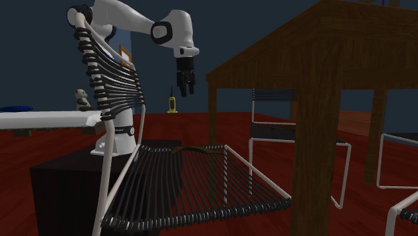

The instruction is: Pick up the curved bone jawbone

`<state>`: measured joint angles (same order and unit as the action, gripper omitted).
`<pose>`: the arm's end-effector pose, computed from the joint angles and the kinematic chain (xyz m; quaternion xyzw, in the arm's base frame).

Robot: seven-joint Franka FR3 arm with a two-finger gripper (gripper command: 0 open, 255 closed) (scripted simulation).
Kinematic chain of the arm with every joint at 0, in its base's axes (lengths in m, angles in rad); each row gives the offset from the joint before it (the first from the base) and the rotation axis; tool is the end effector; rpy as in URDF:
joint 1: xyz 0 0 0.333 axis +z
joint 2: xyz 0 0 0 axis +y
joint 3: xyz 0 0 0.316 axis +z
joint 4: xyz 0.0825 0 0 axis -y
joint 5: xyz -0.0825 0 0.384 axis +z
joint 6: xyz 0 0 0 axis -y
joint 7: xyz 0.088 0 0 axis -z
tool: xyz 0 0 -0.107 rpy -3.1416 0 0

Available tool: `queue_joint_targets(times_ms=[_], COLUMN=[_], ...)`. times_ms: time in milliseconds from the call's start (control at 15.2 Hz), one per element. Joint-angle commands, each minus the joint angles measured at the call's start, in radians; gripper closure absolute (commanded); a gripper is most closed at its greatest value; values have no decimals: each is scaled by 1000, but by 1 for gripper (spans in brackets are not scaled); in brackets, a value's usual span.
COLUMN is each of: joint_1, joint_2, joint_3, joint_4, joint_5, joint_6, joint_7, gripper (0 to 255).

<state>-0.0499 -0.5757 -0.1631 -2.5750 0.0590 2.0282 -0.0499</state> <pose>0.3647 -0.0763 0.4517 -0.9941 0.0815 -0.0191 0.0690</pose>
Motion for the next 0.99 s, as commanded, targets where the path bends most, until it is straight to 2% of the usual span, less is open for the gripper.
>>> queue_joint_targets(times_ms=[0, 528, 924], joint_1=[-5, -7, -6], joint_2=[54, 344, 594], joint_3=[-18, -101, -145], joint_4=[-18, -2, 69], joint_5=[-2, 39, 151], joint_6=[66, 310, 454], joint_7=[-20, -132, -260], gripper=[0, 0, 0])
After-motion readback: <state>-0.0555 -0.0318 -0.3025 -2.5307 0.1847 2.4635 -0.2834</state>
